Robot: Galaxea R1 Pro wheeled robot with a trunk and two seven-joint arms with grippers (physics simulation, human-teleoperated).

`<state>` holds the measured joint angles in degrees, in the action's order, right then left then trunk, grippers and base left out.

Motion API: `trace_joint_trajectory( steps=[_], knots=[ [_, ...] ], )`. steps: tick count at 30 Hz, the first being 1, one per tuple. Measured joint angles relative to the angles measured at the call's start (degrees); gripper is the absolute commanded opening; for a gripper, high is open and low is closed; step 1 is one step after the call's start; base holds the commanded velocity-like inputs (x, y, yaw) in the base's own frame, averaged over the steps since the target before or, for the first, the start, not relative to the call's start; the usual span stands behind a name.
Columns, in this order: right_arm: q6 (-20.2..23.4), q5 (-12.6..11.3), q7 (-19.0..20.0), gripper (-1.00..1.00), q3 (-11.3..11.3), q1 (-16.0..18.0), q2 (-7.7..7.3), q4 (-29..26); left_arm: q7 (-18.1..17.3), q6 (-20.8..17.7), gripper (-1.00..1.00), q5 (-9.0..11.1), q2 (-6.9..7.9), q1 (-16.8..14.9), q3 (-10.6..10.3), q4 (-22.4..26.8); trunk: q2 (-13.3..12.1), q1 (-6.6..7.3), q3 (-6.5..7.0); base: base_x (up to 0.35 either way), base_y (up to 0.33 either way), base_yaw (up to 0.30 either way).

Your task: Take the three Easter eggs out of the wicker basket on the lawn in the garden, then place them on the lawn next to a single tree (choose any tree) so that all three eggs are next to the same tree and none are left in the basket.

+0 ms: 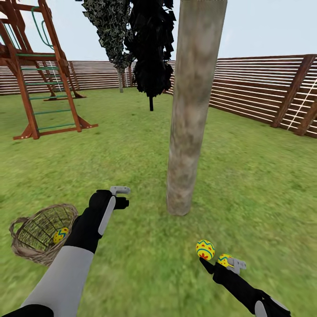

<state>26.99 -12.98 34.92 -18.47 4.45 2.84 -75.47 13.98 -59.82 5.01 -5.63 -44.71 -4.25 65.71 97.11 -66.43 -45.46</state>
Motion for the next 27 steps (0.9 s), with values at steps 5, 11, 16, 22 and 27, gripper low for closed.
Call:
trace_joint_trajectory(
  steps=[5,11,16,22,27],
  knots=[
    [0.00,0.00,-0.01,1.00,0.00,0.00,0.00,0.00,0.00,0.00,1.00,0.00,0.00,0.00,0.00,-0.05,-2.01,1.10,0.90,0.000,0.000,0.000],
    [-0.01,-0.02,-0.01,1.00,0.00,0.00,0.00,0.01,0.00,0.00,1.00,-0.01,0.00,-0.02,0.00,-0.08,-4.41,2.42,1.98,0.000,0.000,0.000],
    [-0.10,-0.18,-0.01,1.00,0.00,0.00,0.00,0.00,0.00,0.00,1.00,-0.01,0.00,-0.03,0.00,-0.09,-6.42,3.52,2.87,0.000,0.000,0.000],
    [-0.08,-0.04,-0.12,1.00,0.00,0.00,0.07,0.01,0.00,-0.01,1.00,0.01,0.01,0.00,0.00,-0.08,-8.83,4.83,3.99,0.000,0.000,0.061],
    [-0.05,0.00,-0.17,1.00,0.00,0.01,0.08,0.01,0.00,-0.01,1.00,0.01,0.01,-0.01,0.01,-0.07,-10.83,5.93,5.05,0.000,0.000,0.212]
  ],
)
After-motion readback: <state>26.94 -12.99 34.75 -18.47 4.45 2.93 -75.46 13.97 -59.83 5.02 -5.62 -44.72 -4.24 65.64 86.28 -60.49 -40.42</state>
